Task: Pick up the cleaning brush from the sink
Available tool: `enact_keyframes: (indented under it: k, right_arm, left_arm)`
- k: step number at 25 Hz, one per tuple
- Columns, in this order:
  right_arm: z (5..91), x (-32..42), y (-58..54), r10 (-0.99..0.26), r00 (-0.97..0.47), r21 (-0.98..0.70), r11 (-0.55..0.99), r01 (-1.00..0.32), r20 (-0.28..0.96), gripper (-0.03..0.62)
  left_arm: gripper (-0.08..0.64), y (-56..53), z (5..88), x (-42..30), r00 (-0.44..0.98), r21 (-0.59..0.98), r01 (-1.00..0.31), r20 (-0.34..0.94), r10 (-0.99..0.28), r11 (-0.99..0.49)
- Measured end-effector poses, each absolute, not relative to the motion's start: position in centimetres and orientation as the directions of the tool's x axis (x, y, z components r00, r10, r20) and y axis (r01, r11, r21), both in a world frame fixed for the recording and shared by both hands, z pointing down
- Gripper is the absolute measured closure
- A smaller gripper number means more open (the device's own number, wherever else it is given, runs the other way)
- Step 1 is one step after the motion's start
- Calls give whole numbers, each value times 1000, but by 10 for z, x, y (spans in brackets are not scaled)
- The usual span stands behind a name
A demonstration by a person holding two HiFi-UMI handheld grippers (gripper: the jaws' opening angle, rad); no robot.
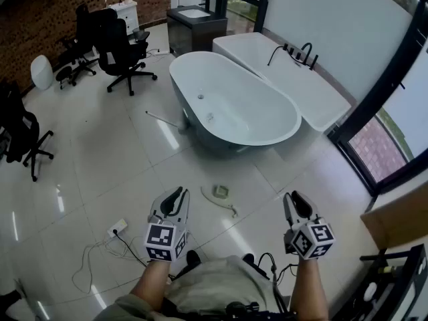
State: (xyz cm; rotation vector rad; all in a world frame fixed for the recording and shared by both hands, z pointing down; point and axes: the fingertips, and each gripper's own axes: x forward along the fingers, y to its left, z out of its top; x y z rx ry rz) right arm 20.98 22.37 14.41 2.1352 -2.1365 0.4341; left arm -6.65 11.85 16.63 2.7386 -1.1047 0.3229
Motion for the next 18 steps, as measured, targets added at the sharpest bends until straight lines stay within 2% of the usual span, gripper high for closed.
enact_keyframes:
  k: [3, 9, 14, 18]
  right_arm:
    - [184, 166, 183, -940, -68, -67, 48, -997, 336, 517]
    - [264, 118, 111, -839, -217, -27, 235, -972, 499, 515]
    - [333, 160, 70, -745, -316, -88, 330, -940, 587, 506]
    - [397, 206, 30, -683, -381, -149, 375, -915, 623, 506]
  left_arm:
    - [483, 87, 192, -86, 725, 61, -667, 280, -629, -742]
    - [482, 45, 242, -100, 699, 78, -687, 341, -628, -722]
    - [483, 19, 260, -58, 626, 27, -741, 389, -676, -671]
    - [517, -10, 297, -10, 542, 23, -805, 436, -718, -593]
